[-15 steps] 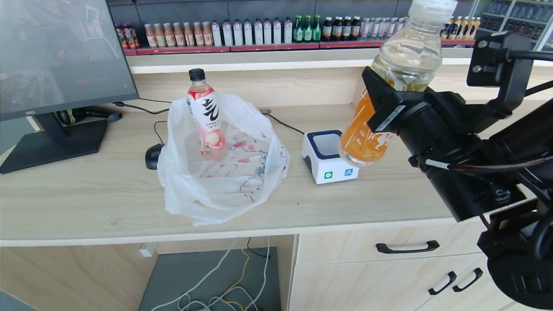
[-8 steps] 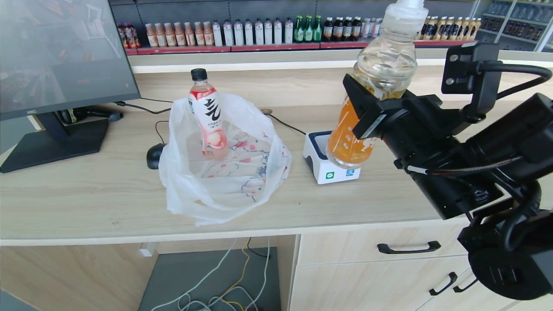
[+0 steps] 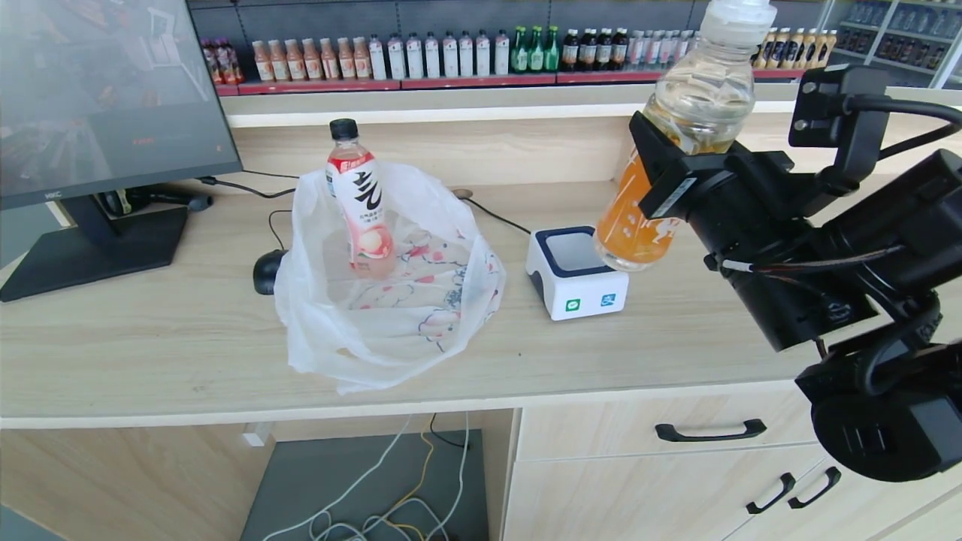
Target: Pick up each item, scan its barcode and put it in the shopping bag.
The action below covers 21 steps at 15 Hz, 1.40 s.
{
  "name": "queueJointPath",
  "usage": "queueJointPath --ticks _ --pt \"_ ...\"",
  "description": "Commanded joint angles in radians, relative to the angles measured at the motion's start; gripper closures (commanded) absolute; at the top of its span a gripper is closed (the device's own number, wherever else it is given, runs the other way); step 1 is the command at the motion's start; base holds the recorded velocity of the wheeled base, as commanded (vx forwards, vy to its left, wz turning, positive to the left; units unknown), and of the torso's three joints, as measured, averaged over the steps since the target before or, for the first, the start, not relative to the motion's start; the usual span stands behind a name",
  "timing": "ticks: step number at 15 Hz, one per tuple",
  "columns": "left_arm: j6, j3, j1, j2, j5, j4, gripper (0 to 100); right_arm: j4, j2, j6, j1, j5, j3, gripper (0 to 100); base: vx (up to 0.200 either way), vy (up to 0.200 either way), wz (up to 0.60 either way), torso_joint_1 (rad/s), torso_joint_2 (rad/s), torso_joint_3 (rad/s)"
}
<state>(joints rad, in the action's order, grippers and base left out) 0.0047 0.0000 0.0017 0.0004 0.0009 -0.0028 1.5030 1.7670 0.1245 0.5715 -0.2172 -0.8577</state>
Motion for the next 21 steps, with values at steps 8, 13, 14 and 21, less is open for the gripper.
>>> queueJointPath --ticks 8,13,14,21 --pt "-0.002 0.000 0.000 0.000 0.001 0.000 0 0.002 0.017 -0.023 -0.004 -0.004 -0.021 100 0.000 0.200 0.00 0.002 0.00 -0.001" --pt "-0.003 0.000 0.000 0.000 0.001 0.000 0 0.002 0.014 -0.023 -0.002 -0.005 -0.021 100 0.000 0.200 0.00 0.002 0.00 0.000" --pt "-0.002 0.000 0.000 0.000 0.001 0.000 0 0.002 0.014 -0.023 -0.002 -0.005 -0.020 100 0.000 0.200 0.00 -0.002 0.00 -0.002" --pt "-0.002 0.000 0.000 0.000 0.001 0.000 0 -0.006 0.078 -0.023 -0.002 -0.007 -0.116 100 0.000 0.000 0.00 0.000 0.00 0.000"
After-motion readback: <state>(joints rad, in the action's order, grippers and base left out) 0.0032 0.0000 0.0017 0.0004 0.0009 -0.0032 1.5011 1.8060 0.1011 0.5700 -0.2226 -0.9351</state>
